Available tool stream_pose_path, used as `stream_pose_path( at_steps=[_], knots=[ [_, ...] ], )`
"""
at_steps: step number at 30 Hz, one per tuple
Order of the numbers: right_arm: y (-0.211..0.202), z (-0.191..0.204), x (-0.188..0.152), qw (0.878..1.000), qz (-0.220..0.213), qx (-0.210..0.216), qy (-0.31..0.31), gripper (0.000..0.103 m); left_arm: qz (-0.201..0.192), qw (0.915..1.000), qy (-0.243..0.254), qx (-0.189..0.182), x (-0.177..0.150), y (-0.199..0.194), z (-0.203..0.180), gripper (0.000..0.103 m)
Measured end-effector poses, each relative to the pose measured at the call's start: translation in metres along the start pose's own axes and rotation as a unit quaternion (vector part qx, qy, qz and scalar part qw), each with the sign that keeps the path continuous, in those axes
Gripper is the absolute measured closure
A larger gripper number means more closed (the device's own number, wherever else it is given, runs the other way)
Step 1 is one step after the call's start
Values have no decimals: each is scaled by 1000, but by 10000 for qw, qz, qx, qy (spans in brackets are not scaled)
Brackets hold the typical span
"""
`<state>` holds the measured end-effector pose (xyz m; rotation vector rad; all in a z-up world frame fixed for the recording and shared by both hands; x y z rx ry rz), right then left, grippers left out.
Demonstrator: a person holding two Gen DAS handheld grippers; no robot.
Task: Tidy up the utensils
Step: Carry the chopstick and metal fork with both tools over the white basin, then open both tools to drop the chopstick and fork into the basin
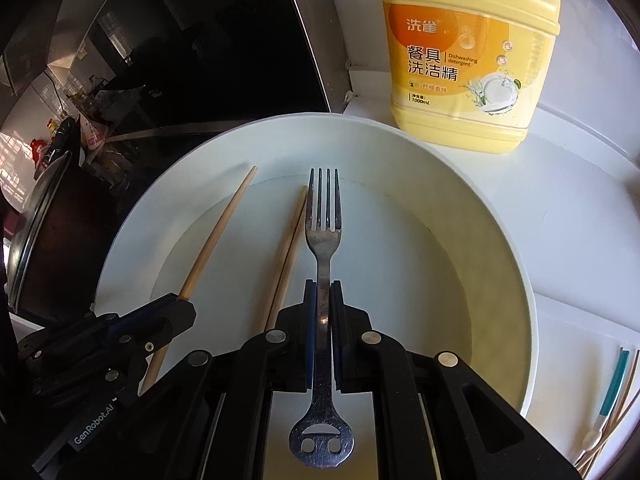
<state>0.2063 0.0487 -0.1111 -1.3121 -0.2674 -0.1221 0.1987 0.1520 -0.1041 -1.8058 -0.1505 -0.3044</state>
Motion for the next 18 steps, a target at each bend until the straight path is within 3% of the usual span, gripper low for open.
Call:
stream_pose_path(
  at_steps=[10,12,14,16,18],
  knots=[
    [4,-4,0,9999,132,-45,42,95,317,9993,-142,109,-4,17,3,92],
    [0,-5,0,9999,78,-82,38,93,288,9993,-168,152,-4,14,5,80],
    [-5,-7,-1,9999,28,-158,24,93,197,9992,-208,281,-5,7,8,53],
    [-9,-9,-3,9999,-3,-159,23,86,34,9990,-245,381,-6,-4,11,41],
    [-14,-11,-5,9998,-56,-194,27,75,-46,9984,-269,492,-7,-12,14,36]
  ],
)
Point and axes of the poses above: each gripper's, at about its wrist camera, not at the fingertips, and y roughly the way its jaws point, z to its left, x to its top, the point moved 5 cm from there along y, roughly the way its jaws point, and after that the axes turned 10 degrees about z, right-handed, at the moved point
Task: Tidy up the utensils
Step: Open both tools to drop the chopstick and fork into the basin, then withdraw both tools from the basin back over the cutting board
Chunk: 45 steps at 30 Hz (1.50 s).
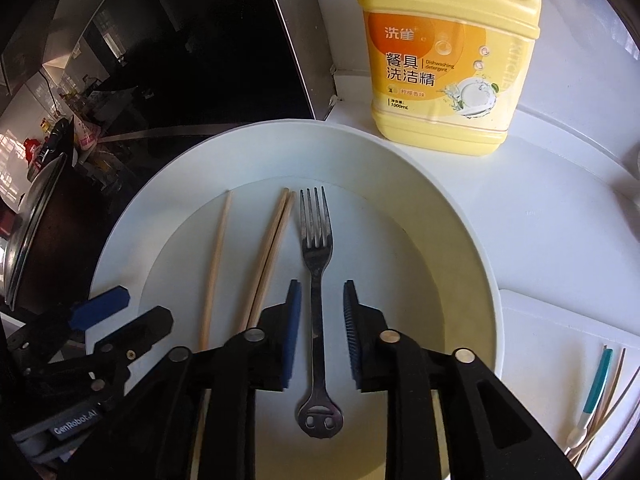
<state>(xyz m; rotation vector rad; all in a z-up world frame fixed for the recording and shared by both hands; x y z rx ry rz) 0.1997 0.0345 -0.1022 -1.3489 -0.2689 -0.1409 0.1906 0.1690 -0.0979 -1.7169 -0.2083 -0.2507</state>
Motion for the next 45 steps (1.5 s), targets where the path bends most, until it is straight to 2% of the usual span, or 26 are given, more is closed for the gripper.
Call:
stream_pose_path(
  at_steps=[2,3,5,7,11,14,22,28,36,41,45],
  knots=[
    [-5,-1,-3,10000,-39,23,8,73,-9,10000,-39,63,-2,-6,3,27],
    [-8,-1,-5,10000,-66,15,2,72,-37,9999,-74,81,-3,-9,6,26],
    [-16,1,-10,9999,-165,-27,-24,59,-99,9998,-130,75,-5,-18,11,22],
    [-25,4,-14,9995,-297,-6,-71,58,-161,9997,-145,92,-7,-27,14,19],
    [-44,13,-25,9983,-567,4,-121,45,-305,9993,13,215,-12,-46,16,15],
    [-58,12,-34,9975,-704,-20,-16,42,-432,9985,144,287,-17,-59,17,13],
    [-93,-6,-76,9930,-1013,-320,520,35,-672,9950,731,136,-42,-89,4,9],
    [-108,-38,-122,9870,-945,-649,1126,35,-660,9890,1313,-146,-58,-95,-30,9],
    [-133,-89,-177,9750,-920,-1049,1732,35,-558,9785,1903,-560,-82,-91,-99,9],
    [-152,-128,-204,9685,-970,-1144,1988,35,-520,9739,2116,-642,-100,-88,-147,9],
    [-164,-158,-221,9680,-1027,-1105,2008,35,-513,9745,2090,-642,-115,-86,-182,9]
  ],
)
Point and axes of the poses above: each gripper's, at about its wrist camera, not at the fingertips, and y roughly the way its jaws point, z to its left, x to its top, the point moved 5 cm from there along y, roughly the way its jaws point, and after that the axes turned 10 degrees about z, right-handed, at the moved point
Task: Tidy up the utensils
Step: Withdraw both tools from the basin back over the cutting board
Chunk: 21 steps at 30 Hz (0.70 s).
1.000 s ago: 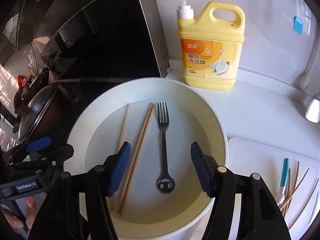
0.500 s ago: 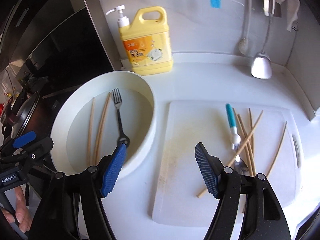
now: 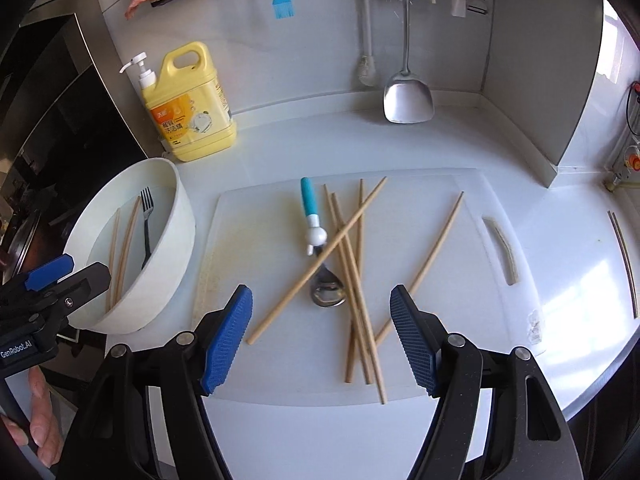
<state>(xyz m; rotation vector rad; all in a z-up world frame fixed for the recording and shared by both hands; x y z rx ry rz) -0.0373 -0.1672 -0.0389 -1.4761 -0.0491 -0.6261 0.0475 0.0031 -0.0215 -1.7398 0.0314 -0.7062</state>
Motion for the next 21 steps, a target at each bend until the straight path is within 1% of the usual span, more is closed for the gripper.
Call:
stream_pose_path(
  at_steps=[3,5,8,10,16,21],
  knots=[
    [-2,-26,0,9999,22,86,-74,35,32,9998,-135,120,-1,5,-26,9],
    [-3,-41,1,9997,25,196,-142,35,52,9996,-253,138,-2,8,-42,9],
    [-3,-63,3,9992,-13,284,-297,33,104,9986,-391,350,-6,10,-62,9],
    [0,-75,4,9985,24,427,-354,33,128,9978,-485,444,-8,11,-72,9],
    [8,-99,6,9980,75,485,-389,33,205,9960,-619,605,-12,15,-83,8],
    [16,-111,2,9989,105,424,-184,33,157,9968,-449,641,-7,26,-79,7]
  ],
)
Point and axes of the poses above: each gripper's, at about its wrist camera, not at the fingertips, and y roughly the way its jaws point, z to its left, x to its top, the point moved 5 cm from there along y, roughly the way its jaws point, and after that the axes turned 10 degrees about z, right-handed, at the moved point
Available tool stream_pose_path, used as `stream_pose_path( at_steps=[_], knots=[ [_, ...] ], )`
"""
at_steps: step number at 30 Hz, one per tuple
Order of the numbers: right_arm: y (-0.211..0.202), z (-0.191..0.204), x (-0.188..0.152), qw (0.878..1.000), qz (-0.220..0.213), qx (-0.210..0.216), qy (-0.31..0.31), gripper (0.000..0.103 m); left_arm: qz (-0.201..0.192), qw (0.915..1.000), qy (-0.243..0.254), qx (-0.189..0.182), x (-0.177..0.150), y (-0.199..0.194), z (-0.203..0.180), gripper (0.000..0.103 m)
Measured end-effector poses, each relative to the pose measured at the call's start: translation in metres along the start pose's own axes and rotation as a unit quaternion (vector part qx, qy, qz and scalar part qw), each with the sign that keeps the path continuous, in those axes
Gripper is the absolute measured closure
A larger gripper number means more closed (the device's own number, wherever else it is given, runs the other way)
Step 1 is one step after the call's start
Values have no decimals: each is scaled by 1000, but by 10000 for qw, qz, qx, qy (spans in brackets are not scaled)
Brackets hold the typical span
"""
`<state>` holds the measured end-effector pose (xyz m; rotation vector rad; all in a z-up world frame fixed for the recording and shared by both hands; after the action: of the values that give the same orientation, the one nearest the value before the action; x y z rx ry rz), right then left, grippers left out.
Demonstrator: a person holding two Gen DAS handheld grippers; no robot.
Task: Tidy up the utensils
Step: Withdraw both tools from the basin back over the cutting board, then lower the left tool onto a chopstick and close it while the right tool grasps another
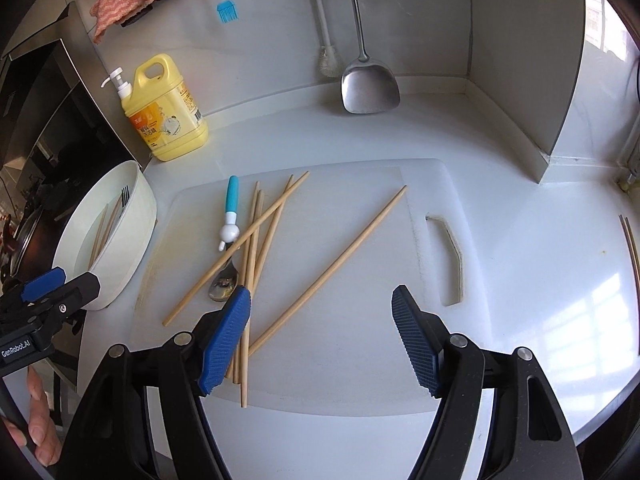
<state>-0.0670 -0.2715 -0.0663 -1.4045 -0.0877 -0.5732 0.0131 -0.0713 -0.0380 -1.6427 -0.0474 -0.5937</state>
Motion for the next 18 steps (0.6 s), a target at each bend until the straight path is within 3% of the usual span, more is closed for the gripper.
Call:
stream_pose_path(
  at_steps=[8,14,18],
  knots=[
    [23,-11,-10,9982,44,-347,485,33,-131,9987,438,-203,7,45,-4,7],
    [45,-14,-12,9969,-43,-316,716,33,-199,9985,490,-149,1,74,-8,7],
    [58,-9,-10,9981,-92,-282,535,33,-285,9987,426,-55,-2,81,-7,7]
  ],
)
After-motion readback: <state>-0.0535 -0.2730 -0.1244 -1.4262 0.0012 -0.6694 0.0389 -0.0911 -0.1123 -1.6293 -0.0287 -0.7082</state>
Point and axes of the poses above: each gripper's, at about its wrist camera, not at the fingertips, and y roughly the way its jaws point, z to its left, x to its top, the point moved 5 cm from there along y, roughly the way its jaws point, and after that the axes turned 10 degrees about z, right-handed, at the moved point
